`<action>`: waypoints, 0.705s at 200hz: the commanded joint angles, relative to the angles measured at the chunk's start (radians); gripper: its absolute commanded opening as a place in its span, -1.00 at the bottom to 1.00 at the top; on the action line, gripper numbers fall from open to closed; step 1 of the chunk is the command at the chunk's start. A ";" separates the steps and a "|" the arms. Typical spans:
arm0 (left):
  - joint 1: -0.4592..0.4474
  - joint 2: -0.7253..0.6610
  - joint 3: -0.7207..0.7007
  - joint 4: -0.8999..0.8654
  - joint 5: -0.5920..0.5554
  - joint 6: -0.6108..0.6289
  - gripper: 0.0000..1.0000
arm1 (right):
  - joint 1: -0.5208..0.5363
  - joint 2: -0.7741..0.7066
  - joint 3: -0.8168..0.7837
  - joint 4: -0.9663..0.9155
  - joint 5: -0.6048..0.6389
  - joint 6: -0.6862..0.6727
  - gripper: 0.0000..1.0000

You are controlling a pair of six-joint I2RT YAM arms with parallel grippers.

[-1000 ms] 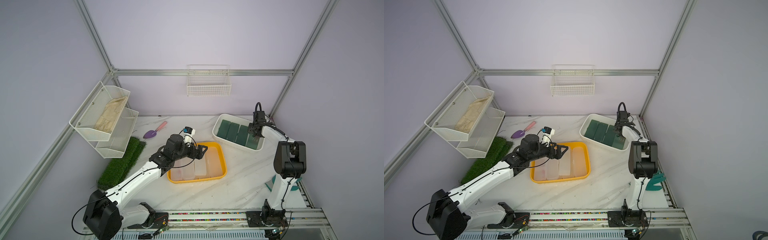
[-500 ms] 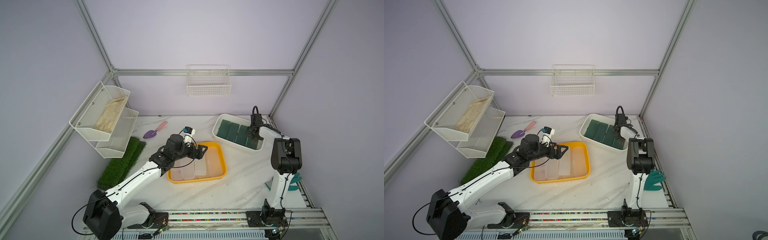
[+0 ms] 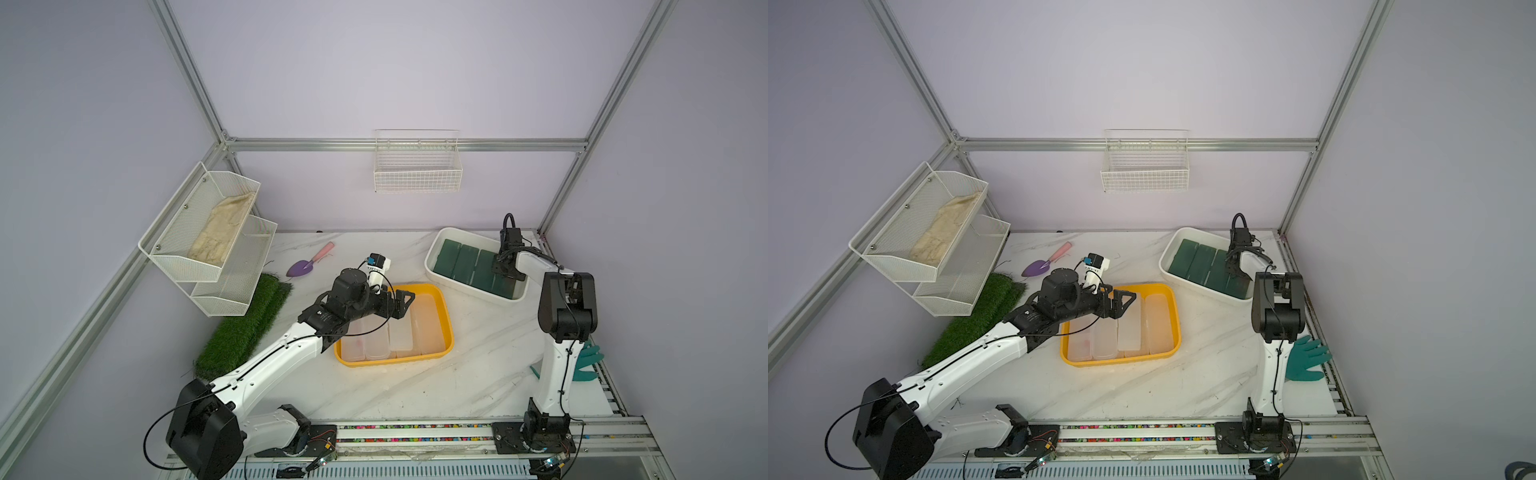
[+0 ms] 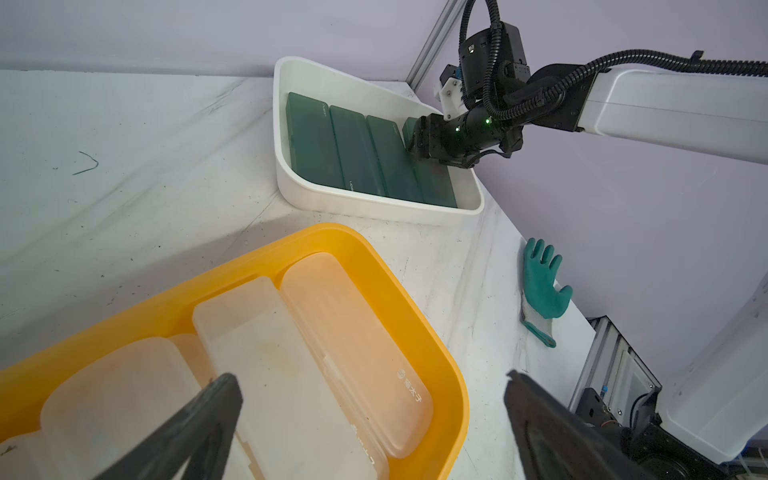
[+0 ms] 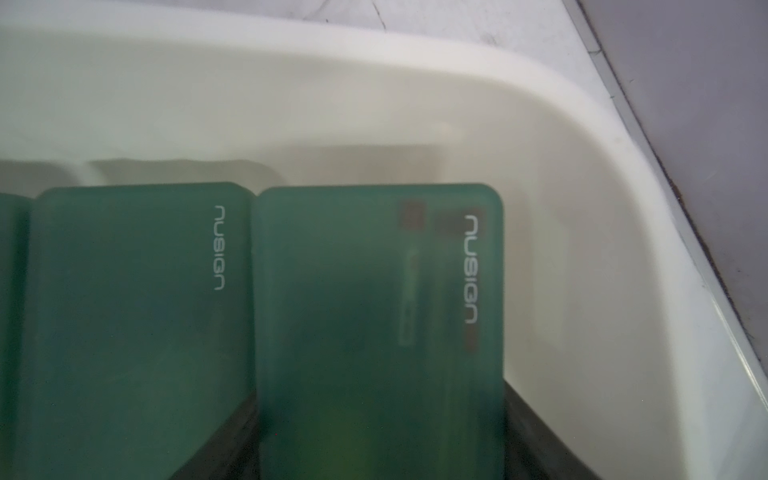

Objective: Place the pencil cases by color into the storage box
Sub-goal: Place the pencil case at the storage box.

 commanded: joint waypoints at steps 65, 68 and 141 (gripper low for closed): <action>0.013 0.057 0.104 -0.012 -0.028 0.045 1.00 | -0.004 -0.004 0.053 -0.067 -0.043 -0.009 0.85; 0.014 0.059 0.108 -0.016 -0.031 0.045 1.00 | -0.004 -0.010 0.057 -0.069 -0.048 -0.007 0.86; 0.064 0.041 0.105 -0.157 -0.149 -0.041 1.00 | 0.012 -0.292 -0.006 0.010 -0.169 0.011 0.94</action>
